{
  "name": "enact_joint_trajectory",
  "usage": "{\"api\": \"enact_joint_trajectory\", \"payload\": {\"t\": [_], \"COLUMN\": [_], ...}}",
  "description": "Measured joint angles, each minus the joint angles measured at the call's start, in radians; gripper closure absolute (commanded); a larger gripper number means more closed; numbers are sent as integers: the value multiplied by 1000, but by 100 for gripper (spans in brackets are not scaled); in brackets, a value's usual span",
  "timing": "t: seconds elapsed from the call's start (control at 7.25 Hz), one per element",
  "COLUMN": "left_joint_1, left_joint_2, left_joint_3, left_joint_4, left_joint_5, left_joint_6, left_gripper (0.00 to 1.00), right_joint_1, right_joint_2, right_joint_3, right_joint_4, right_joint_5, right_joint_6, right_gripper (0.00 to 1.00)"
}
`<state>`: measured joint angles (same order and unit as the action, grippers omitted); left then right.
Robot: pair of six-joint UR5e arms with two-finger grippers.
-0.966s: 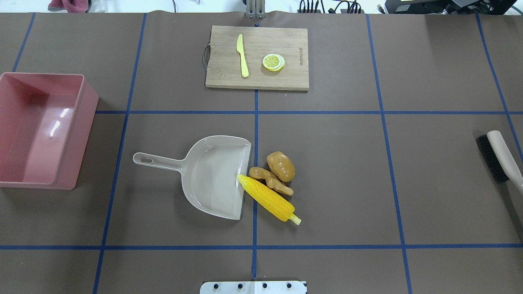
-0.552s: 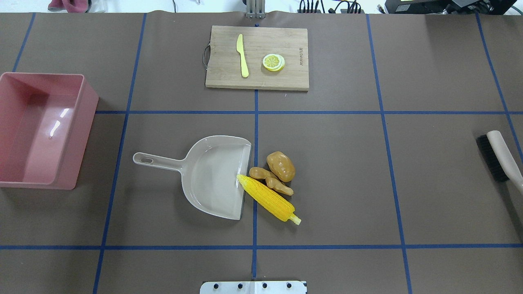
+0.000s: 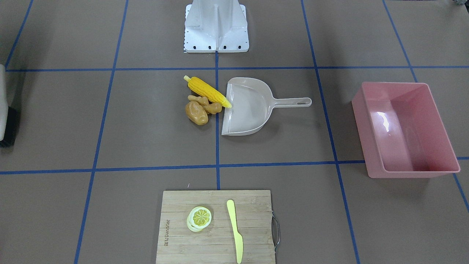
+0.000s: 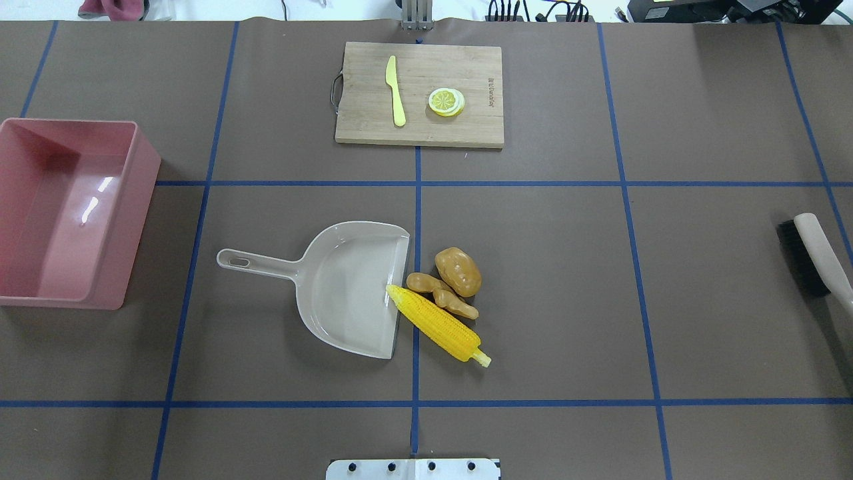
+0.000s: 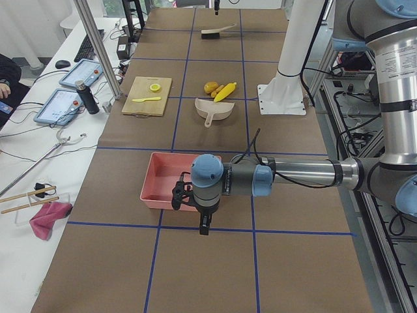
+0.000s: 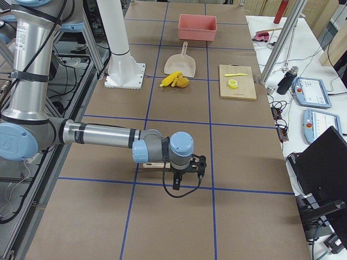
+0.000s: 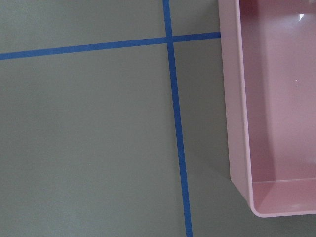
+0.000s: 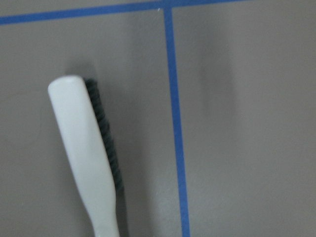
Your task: Sweep and dump trash into bin
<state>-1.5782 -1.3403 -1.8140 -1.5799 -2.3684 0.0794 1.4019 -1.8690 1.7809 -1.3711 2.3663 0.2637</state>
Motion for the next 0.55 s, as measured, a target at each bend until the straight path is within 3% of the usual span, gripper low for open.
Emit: {"api": "enact_joint_trajectory", "payload": {"t": [0.28, 0.55], "left_joint_1": [1, 2], "left_joint_2": [-1, -5], "left_joint_3": [23, 15], "left_joint_4": [0, -1], "left_joint_5": [0, -11], "left_joint_6": [-1, -1], "left_gripper": [2, 2], "right_joint_1": [-153, -269], "right_joint_2": [-84, -127], "right_joint_3": [58, 55], "right_joint_4": [135, 278], "right_joint_5": [-49, -95], "right_joint_6": [128, 280], "right_gripper": [0, 0]}}
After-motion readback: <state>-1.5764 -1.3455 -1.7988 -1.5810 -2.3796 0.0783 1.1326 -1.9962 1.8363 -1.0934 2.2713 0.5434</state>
